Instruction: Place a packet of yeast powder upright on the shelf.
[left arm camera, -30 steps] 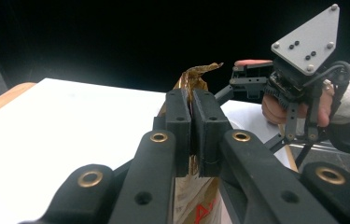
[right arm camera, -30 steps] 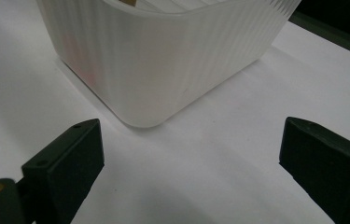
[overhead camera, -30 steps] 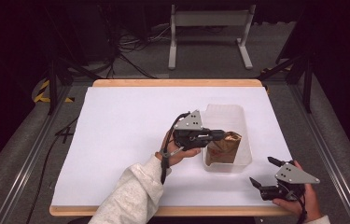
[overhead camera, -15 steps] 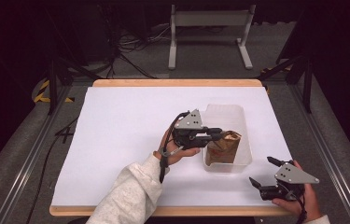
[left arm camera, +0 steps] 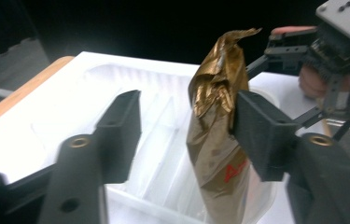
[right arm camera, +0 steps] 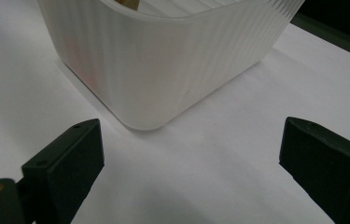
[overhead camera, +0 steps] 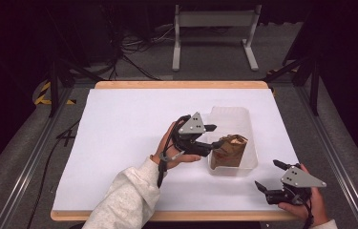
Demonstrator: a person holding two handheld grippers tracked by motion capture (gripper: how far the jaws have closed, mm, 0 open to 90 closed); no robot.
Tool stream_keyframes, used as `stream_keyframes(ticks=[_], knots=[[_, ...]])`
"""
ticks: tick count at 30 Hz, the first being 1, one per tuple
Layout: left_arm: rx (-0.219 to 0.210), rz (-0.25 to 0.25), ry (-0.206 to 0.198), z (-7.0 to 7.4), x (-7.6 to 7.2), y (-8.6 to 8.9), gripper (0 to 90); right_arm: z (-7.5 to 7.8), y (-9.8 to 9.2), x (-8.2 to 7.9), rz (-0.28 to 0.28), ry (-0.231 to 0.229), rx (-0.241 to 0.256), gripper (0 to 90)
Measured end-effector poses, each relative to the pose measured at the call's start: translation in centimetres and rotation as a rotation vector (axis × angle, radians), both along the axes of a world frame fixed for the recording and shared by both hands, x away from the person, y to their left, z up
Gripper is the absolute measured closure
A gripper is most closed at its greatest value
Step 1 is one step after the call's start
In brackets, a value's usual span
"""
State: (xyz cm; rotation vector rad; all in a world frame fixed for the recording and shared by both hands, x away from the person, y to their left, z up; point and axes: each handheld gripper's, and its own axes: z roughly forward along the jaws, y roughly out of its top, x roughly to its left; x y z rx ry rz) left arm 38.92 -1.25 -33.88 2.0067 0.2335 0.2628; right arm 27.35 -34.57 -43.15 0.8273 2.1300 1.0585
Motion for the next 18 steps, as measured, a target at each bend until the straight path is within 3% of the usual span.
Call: stream_keyframes(ticks=[4, 9, 16, 18], knots=[[0.032, 0.011, -0.016, 0.0, -0.3, 0.1, 33.0, 0.0, 0.0, 0.0, 0.002, 0.001, -0.002, 7.2], [0.102, 0.049, -0.054, -0.4, -0.8, 0.4, 25.2, 0.0, 0.0, 0.0, -0.003, 0.002, 0.002, 7.2], [0.138, 0.082, -0.061, -0.8, -0.8, 1.5, 18.8, 0.0, 0.0, -0.1, -0.002, 0.000, -0.001, 7.2], [0.168, 0.100, -0.064, -1.0, -0.9, 1.9, 17.9, 0.0, 0.0, -0.1, -0.004, -0.003, 0.000, 7.2]])
